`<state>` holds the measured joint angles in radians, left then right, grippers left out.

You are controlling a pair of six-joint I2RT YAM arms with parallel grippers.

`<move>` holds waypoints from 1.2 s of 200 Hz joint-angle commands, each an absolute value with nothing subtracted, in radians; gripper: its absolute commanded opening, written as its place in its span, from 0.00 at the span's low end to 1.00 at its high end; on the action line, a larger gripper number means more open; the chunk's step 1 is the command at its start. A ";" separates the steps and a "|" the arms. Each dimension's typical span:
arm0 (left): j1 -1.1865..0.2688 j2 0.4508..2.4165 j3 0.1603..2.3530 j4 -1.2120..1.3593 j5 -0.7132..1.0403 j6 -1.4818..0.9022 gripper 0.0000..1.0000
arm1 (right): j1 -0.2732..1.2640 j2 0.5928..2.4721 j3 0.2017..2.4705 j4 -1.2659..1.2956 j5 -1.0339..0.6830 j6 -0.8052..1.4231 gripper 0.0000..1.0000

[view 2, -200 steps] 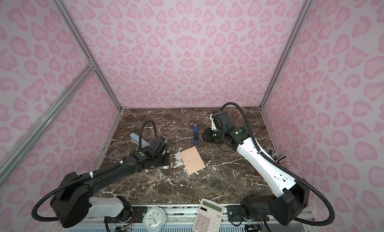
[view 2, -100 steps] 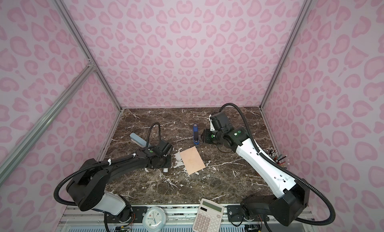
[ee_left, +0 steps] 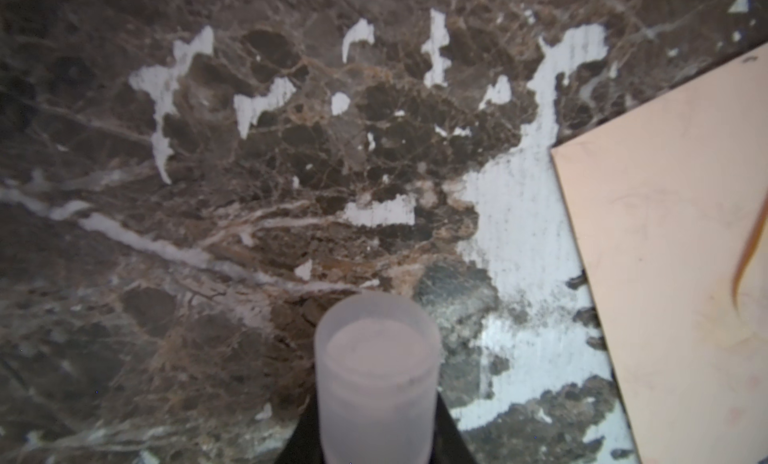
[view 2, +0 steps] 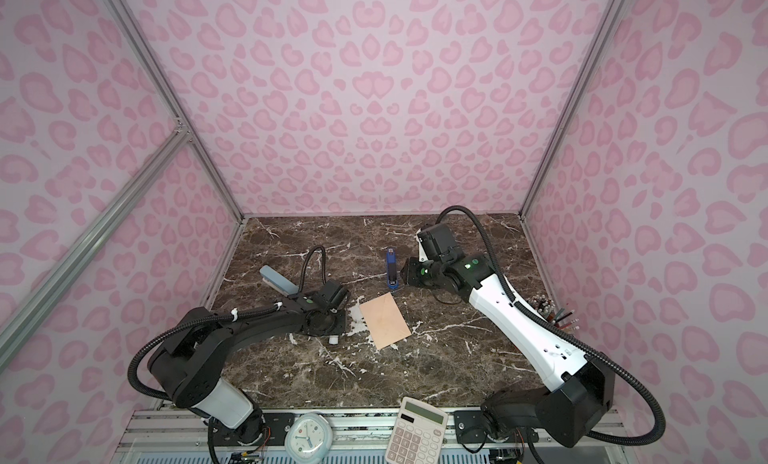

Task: Place the letter into the envelope and seal it
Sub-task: 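Lower the capped glue stick to the table with the left gripper and release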

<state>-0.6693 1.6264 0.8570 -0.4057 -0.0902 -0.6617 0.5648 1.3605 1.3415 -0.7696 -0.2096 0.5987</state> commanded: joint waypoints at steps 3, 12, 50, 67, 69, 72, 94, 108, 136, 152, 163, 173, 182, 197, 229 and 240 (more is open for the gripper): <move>-0.669 1.645 0.857 -0.440 -0.077 -0.661 0.18 | 0.565 1.375 1.356 -0.763 -0.202 0.600 0.40; -0.668 1.647 0.860 -0.443 -0.077 -0.658 0.19 | 0.565 1.380 1.361 -0.764 -0.202 0.599 0.40; -0.669 1.664 0.875 -0.460 -0.072 -0.653 0.25 | 0.565 1.388 1.372 -0.765 -0.197 0.599 0.40; -0.668 1.671 0.877 -0.461 -0.065 -0.652 0.29 | 0.565 1.391 1.379 -0.765 -0.197 0.600 0.40; -0.668 1.671 0.877 -0.461 -0.063 -0.652 0.29 | 0.565 1.392 1.380 -0.766 -0.197 0.600 0.40; -0.668 1.672 0.877 -0.460 -0.064 -0.651 0.30 | 0.565 1.393 1.380 -0.767 -0.197 0.598 0.40; -0.669 1.675 0.880 -0.462 -0.059 -0.648 0.35 | 0.565 1.399 1.390 -0.771 -0.194 0.597 0.40; -0.669 1.677 0.885 -0.465 -0.059 -0.647 0.35 | 0.566 1.402 1.398 -0.776 -0.192 0.596 0.40; -0.668 1.684 0.891 -0.473 -0.051 -0.646 0.41 | 0.566 1.406 1.407 -0.781 -0.190 0.594 0.40; -0.669 1.681 0.892 -0.475 -0.052 -0.644 0.42 | 0.565 1.408 1.410 -0.783 -0.191 0.592 0.40; -0.668 1.679 0.895 -0.477 -0.054 -0.643 0.43 | 0.565 1.408 1.412 -0.783 -0.190 0.592 0.40; -0.668 1.679 0.897 -0.479 -0.054 -0.641 0.46 | 0.565 1.407 1.413 -0.783 -0.190 0.591 0.40; -0.669 1.678 0.899 -0.480 -0.053 -0.642 0.49 | 0.566 1.408 1.415 -0.783 -0.190 0.591 0.40; -0.667 1.675 0.900 -0.480 -0.047 -0.639 0.53 | 0.566 1.410 1.416 -0.783 -0.191 0.591 0.40; -0.669 1.667 0.917 -0.489 -0.044 -0.628 0.60 | 0.565 1.407 1.418 -0.783 -0.190 0.590 0.40; -0.669 1.661 0.927 -0.498 -0.047 -0.622 0.63 | 0.567 1.408 1.418 -0.785 -0.188 0.589 0.40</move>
<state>-0.6697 1.6638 0.9157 -0.4210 -0.0498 -0.6334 0.5652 1.4044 1.4109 -0.7795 -0.2020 0.5968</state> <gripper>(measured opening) 0.606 0.400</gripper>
